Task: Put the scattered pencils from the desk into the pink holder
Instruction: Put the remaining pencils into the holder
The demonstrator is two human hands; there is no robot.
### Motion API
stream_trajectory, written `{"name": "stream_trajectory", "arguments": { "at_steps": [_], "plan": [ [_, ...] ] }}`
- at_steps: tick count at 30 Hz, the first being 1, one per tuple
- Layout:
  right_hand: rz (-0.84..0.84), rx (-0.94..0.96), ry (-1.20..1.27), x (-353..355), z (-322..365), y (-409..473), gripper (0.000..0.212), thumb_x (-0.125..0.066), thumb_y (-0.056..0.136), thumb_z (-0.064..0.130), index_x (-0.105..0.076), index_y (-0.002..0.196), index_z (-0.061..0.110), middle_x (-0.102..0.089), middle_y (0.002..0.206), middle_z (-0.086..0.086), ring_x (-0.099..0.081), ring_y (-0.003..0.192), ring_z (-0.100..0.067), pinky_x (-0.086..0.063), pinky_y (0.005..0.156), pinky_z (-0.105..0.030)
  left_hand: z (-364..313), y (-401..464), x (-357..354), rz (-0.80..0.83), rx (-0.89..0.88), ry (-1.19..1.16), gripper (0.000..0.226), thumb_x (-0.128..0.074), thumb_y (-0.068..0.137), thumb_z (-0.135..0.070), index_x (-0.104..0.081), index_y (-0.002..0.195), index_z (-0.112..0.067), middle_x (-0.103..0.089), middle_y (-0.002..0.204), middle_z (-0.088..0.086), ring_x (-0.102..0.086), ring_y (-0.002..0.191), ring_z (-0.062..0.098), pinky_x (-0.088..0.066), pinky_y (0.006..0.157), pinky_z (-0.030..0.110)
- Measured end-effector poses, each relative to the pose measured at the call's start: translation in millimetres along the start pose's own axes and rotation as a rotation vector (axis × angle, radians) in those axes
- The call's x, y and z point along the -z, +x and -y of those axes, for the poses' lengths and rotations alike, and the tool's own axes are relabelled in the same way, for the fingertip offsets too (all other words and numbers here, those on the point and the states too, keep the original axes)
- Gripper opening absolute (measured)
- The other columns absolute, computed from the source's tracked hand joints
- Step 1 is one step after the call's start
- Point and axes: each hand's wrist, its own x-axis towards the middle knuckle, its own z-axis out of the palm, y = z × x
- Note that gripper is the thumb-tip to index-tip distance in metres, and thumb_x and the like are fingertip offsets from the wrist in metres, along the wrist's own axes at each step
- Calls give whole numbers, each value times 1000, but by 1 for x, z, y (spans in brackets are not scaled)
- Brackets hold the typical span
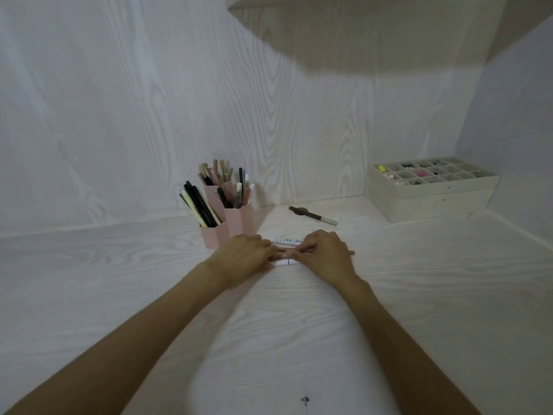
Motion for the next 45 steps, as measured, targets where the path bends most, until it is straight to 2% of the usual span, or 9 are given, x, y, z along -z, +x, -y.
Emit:
{"name": "stream_trajectory", "arguments": {
  "at_steps": [6, 9, 12, 16, 19, 25, 32, 41, 45],
  "plan": [
    [8, -19, 79, -1, -3, -1, 15, -78, 72, 33, -77, 80, 21, -68, 86, 1, -58, 88, -19, -46, 84, -36, 26, -33, 20, 99, 83, -66, 18, -41, 100, -27, -53, 109, -17, -63, 106, 2, -59, 92, 20, -42, 76, 28],
    [-34, -31, 73, -3, -5, -1, 11, -77, 73, 25, -77, 82, 18, -68, 91, 0, -57, 93, -21, -45, 86, -34, 53, -51, 37, -210, 300, -484, 14, -52, 95, -23, -53, 109, -22, -65, 100, -6, -65, 91, 18, -50, 81, 33],
    [-34, -39, 76, -5, -3, -1, 8, -77, 74, 25, -76, 80, 20, -68, 91, 2, -55, 92, -19, -44, 87, -34, 79, -56, 57, -629, 465, -858, 57, -60, 92, -26, -30, 139, -33, -65, 93, -12, -69, 81, 13, -54, 77, 32],
    [-35, -47, 82, -4, -4, -3, 3, -76, 73, 21, -76, 76, 22, -61, 77, 14, -55, 91, -18, -45, 87, -35, 103, -40, 73, -725, 471, -1062, 89, -60, 92, -23, 6, 147, -44, -64, 95, -2, -71, 79, 14, -57, 82, 35],
    [-23, -45, 83, -4, -5, -2, 5, -76, 73, 19, -76, 75, 23, -65, 81, 10, -58, 91, -19, -47, 88, -39, 112, -23, 79, -726, 536, -954, 83, -61, 91, -21, -5, 147, -43, -65, 101, 5, -72, 75, 21, -56, 85, 45],
    [-26, -35, 90, -4, -8, 1, 6, -77, 73, 22, -73, 74, 26, -67, 85, 8, -59, 91, -18, -47, 88, -40, 95, 0, 71, -741, 554, -699, 74, -63, 90, -23, -13, 142, -42, -69, 103, 2, -69, 62, 12, -44, 58, 14],
    [-43, -16, 91, -5, -7, 1, 8, -78, 73, 23, -71, 71, 27, -66, 84, 8, -60, 90, -18, -48, 87, -40, 92, -41, 31, -995, 702, -694, 65, -62, 90, -37, -21, 140, -39, -71, 100, 1, -70, 71, 13, -54, 72, 32],
    [-51, 5, 43, -5, -8, -1, 6, -77, 74, 27, -71, 73, 26, -65, 82, 11, -56, 89, -14, -47, 85, -36, 73, -23, -27, -610, 779, -614, 64, -67, 86, -21, -31, 138, -30, -71, 82, -8, -67, 74, 19, -36, 52, 24],
    [-89, 63, -71, -6, -7, 1, 4, -75, 75, 29, -74, 78, 26, -65, 90, 10, -52, 94, -14, -37, 79, -27, 76, -17, -26, -607, 841, -326, 59, -71, 82, -30, -43, 135, -29, -62, 98, -2, -57, 92, 21, -33, 55, 26]
  ]
}}
